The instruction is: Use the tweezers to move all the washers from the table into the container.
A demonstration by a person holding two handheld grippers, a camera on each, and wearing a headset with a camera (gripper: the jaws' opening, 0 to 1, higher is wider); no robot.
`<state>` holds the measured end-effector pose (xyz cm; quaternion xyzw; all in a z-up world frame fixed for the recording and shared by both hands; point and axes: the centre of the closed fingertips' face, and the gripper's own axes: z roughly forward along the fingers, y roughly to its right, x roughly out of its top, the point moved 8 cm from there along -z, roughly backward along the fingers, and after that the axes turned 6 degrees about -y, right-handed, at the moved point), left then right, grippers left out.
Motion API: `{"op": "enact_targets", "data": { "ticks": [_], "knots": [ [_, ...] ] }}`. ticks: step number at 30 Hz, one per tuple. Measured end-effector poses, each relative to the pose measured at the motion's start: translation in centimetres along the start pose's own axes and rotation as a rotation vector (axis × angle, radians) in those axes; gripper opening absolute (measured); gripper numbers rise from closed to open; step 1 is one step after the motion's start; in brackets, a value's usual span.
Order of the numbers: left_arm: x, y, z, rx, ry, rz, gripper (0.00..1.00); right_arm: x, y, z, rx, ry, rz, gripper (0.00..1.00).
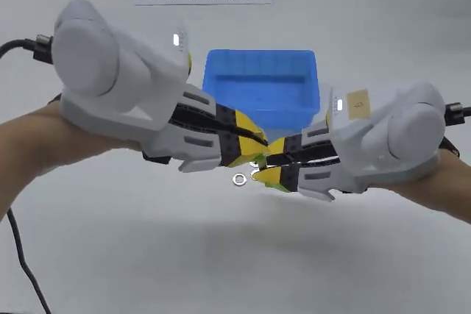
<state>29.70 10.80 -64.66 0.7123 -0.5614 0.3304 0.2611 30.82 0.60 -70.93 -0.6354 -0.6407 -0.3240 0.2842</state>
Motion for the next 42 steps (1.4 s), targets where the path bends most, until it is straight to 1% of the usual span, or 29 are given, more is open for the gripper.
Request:
{"op": "enact_targets", "data": {
  "ticks": [4, 6, 9, 11, 14, 19, 23, 24, 26, 28, 32, 34, 38, 42],
  "knots": [
    [0.6, -0.2, -0.7, 0.004, 0.011, 0.018, 0.07, 0.8, 0.4, -0.4, -0.010, 0.004, -0.014, 0.09],
    [1.0, -0.5, -1.0, 0.011, 0.018, 0.028, 0.07, 1.4, 0.9, -0.8, -0.016, 0.006, -0.029, 0.09],
    [1.5, -1.2, -1.7, 0.027, 0.034, 0.023, 0.07, 2.2, 1.6, -1.1, -0.028, 0.001, -0.048, 0.09],
    [1.9, -1.7, -2.2, 0.037, 0.042, 0.028, 0.07, 2.7, 2.2, -1.3, -0.036, 0.008, -0.058, 0.09],
    [2.2, -2.4, -2.6, 0.046, 0.040, 0.039, 0.07, 3.4, 3.0, -1.4, -0.043, 0.008, -0.075, 0.09],
    [2.9, -3.9, -2.9, 0.063, 0.048, 0.058, 0.07, 4.2, 4.6, -1.6, -0.055, 0.004, -0.103, 0.09],
    [3.2, -5.4, -3.1, 0.077, 0.056, 0.065, 0.07, 4.6, 6.1, -1.6, -0.068, 0.007, -0.116, 0.10],
    [3.3, -5.9, -3.1, 0.080, 0.053, 0.070, 0.07, 4.6, 6.4, -1.5, -0.071, 0.010, -0.113, 0.10],
    [3.4, -6.3, -3.1, 0.082, 0.050, 0.076, 0.07, 4.7, 7.4, -1.4, -0.083, 0.013, -0.117, 0.10],
    [3.5, -7.1, -3.0, 0.084, 0.049, 0.086, 0.07, 4.8, 8.0, -1.3, -0.088, 0.012, -0.119, 0.10],
    [3.3, -8.6, -2.7, 0.094, 0.045, 0.089, 0.07, 4.6, 9.5, -0.8, -0.101, 0.018, -0.113, 0.10],
    [3.0, -9.3, -2.3, 0.094, 0.042, 0.088, 0.07, 4.3, 10.2, -0.3, -0.102, 0.015, -0.110, 0.10],
    [1.7, -10.5, -1.1, 0.089, 0.025, 0.070, 0.07, 3.0, 11.2, 1.1, -0.096, -0.001, -0.092, 0.10],
    [0.7, -11.8, 0.0, 0.084, 0.026, 0.041, 0.07, 2.0, 12.2, 2.1, -0.103, -0.018, -0.074, 0.10]
  ]
}}
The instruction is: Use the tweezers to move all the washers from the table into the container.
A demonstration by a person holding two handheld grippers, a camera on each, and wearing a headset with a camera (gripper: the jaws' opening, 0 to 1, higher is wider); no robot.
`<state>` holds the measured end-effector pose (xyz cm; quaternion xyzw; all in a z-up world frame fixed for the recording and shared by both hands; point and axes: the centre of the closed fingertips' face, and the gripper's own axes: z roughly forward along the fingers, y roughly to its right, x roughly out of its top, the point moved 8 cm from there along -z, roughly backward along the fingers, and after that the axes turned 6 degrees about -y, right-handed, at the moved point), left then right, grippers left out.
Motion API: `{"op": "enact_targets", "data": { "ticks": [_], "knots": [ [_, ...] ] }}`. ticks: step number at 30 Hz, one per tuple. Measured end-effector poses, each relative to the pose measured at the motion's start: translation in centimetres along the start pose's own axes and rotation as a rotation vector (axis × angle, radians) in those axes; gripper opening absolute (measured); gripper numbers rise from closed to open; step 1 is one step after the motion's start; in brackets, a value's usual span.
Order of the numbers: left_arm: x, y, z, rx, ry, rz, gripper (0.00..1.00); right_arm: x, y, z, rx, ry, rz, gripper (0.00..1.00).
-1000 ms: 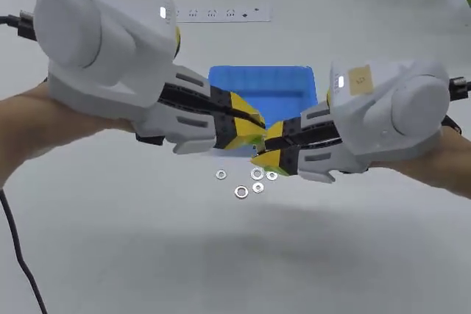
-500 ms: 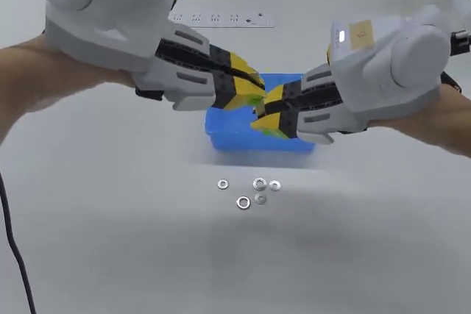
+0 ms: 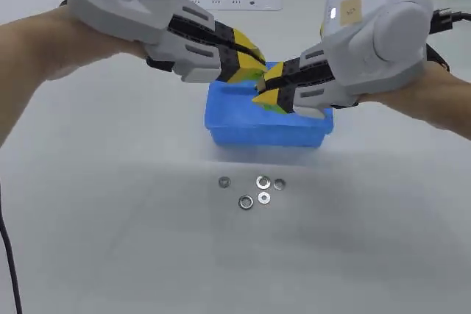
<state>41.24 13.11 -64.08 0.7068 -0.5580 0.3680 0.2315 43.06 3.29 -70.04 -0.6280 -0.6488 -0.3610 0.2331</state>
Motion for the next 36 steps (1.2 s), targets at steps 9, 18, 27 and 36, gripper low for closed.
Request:
{"op": "enact_targets", "data": {
  "ticks": [9, 18, 27, 36],
  "knots": [
    [-1.4, -1.1, 2.0, -0.026, -0.023, -0.026, 0.07, -2.0, 0.6, 1.5, 0.023, -0.022, 0.057, 0.10],
    [-2.6, -1.7, 2.7, -0.045, -0.045, -0.043, 0.07, -2.7, 0.5, 2.4, 0.045, -0.046, 0.068, 0.10],
    [-2.5, -1.7, 2.7, -0.043, -0.036, -0.048, 0.07, -2.7, 0.5, 2.2, 0.046, -0.045, 0.079, 0.10],
    [-1.8, -1.2, 2.3, -0.044, -0.041, -0.020, 0.07, -2.3, 0.2, 1.1, 0.040, -0.043, 0.071, 0.11]
  ]
}}
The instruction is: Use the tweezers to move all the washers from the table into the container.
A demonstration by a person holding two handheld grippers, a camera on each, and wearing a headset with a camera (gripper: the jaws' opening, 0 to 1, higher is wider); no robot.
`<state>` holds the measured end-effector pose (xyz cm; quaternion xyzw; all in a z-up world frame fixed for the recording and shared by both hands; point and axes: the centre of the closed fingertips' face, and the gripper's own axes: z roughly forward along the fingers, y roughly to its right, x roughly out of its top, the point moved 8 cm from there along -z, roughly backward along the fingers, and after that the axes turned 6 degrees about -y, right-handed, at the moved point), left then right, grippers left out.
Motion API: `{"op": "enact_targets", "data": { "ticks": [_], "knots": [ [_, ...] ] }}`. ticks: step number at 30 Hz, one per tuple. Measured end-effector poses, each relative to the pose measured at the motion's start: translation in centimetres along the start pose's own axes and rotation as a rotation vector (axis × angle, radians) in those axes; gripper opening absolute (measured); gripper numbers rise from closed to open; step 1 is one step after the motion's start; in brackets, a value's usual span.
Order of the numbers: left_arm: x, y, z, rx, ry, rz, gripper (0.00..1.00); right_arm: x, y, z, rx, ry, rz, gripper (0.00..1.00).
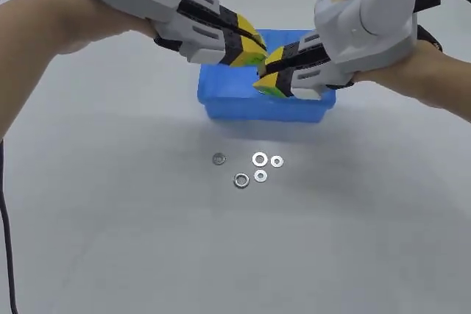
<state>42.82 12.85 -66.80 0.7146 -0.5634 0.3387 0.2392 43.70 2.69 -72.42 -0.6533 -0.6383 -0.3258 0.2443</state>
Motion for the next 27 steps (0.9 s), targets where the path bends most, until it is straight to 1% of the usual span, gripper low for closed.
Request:
{"op": "enact_targets", "data": {
  "ticks": [4, 5, 8, 11, 13, 16, 18, 19, 20, 23, 24, 27],
  "knots": [
    [0.8, 0.5, -0.6, 0.000, 0.005, 0.029, 0.07, 0.7, -0.3, -0.7, -0.003, 0.016, -0.015, 0.11],
    [1.0, 0.7, -0.9, 0.000, 0.008, 0.036, 0.06, 0.8, -0.1, -0.7, -0.004, 0.020, -0.020, 0.11],
    [1.6, 1.4, -1.5, -0.001, 0.010, 0.053, 0.06, 1.6, -0.6, -1.6, -0.007, 0.035, -0.041, 0.11],
    [2.5, 2.7, -2.7, 0.004, 0.017, 0.090, 0.06, 2.6, -1.4, -2.5, -0.004, 0.048, -0.062, 0.11],
    [2.8, 3.5, -3.4, 0.012, 0.024, 0.102, 0.06, 3.3, -2.2, -3.2, -0.002, 0.060, -0.080, 0.11],
    [3.4, 5.1, -4.7, 0.027, 0.045, 0.122, 0.06, 4.2, -3.4, -3.9, 0.003, 0.076, -0.098, 0.11],
    [3.6, 6.0, -5.3, 0.039, 0.057, 0.128, 0.06, 4.8, -4.5, -4.4, 0.008, 0.095, -0.102, 0.11],
    [3.8, 6.7, -5.6, 0.044, 0.064, 0.131, 0.06, 5.0, -4.8, -4.5, 0.009, 0.101, -0.102, 0.10],
    [3.8, 7.5, -5.8, 0.053, 0.067, 0.140, 0.06, 5.1, -5.2, -4.6, 0.010, 0.105, -0.105, 0.10],
    [3.6, 9.0, -6.2, 0.063, 0.069, 0.135, 0.06, 5.3, -6.7, -4.8, 0.024, 0.106, -0.121, 0.10],
    [3.6, 9.1, -6.2, 0.065, 0.074, 0.130, 0.06, 5.3, -7.2, -4.8, 0.030, 0.107, -0.125, 0.10],
    [3.3, 10.3, -6.3, 0.076, 0.084, 0.117, 0.06, 5.4, -8.4, -4.8, 0.046, 0.109, -0.122, 0.10]
  ]
}}
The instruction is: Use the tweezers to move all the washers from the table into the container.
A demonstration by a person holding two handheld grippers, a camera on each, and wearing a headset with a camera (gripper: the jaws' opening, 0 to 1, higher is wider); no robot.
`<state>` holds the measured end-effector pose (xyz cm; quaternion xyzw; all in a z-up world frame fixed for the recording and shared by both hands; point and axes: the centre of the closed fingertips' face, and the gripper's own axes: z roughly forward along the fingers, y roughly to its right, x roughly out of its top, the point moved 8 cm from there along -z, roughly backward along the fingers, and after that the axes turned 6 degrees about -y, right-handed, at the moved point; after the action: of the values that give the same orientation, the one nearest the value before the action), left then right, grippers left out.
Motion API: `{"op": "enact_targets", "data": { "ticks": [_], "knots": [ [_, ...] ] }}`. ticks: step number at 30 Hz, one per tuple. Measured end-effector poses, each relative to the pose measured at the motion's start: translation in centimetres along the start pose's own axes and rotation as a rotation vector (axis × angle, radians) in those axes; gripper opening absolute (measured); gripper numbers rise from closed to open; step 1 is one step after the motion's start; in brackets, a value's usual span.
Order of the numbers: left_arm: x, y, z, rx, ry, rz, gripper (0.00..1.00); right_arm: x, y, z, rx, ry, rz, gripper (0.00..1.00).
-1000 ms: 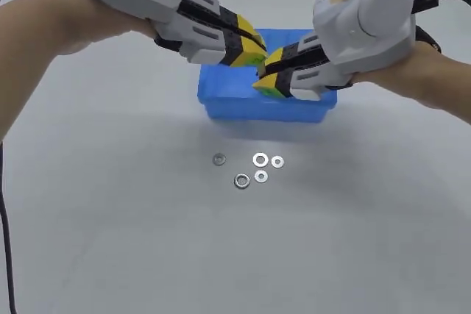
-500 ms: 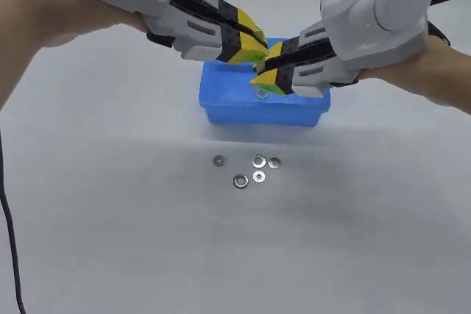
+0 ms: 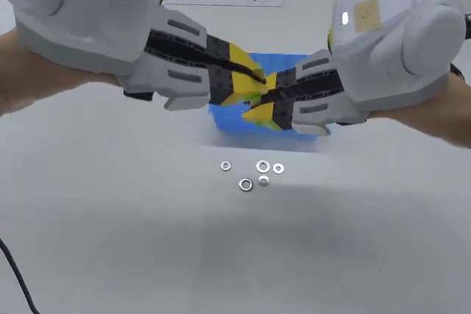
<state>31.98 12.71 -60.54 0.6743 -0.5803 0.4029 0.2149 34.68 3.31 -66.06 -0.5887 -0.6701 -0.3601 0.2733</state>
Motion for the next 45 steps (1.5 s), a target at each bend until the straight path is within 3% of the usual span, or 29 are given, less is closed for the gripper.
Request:
{"op": "enact_targets", "data": {
  "ticks": [7, 15, 20, 32, 45],
  "knots": [
    [-0.6, 2.5, -0.1, 0.035, 0.018, -0.040, 0.06, -0.3, -2.3, 0.2, 0.028, -0.006, 0.016, 0.10],
    [-2.0, 4.6, -0.1, 0.011, -0.010, -0.093, 0.06, -1.0, -4.6, 1.4, 0.072, -0.034, 0.012, 0.10],
    [-2.9, 5.3, -0.1, 0.004, -0.020, -0.114, 0.06, -1.4, -5.3, 2.0, 0.088, -0.052, 0.001, 0.11],
    [-4.3, 5.7, 0.6, -0.011, -0.037, -0.147, 0.06, -2.8, -5.6, 3.1, 0.106, -0.089, 0.005, 0.12],
    [-5.4, 4.7, 1.4, -0.035, -0.060, -0.172, 0.07, -3.9, -4.8, 3.9, 0.112, -0.103, 0.029, 0.12]
  ]
}}
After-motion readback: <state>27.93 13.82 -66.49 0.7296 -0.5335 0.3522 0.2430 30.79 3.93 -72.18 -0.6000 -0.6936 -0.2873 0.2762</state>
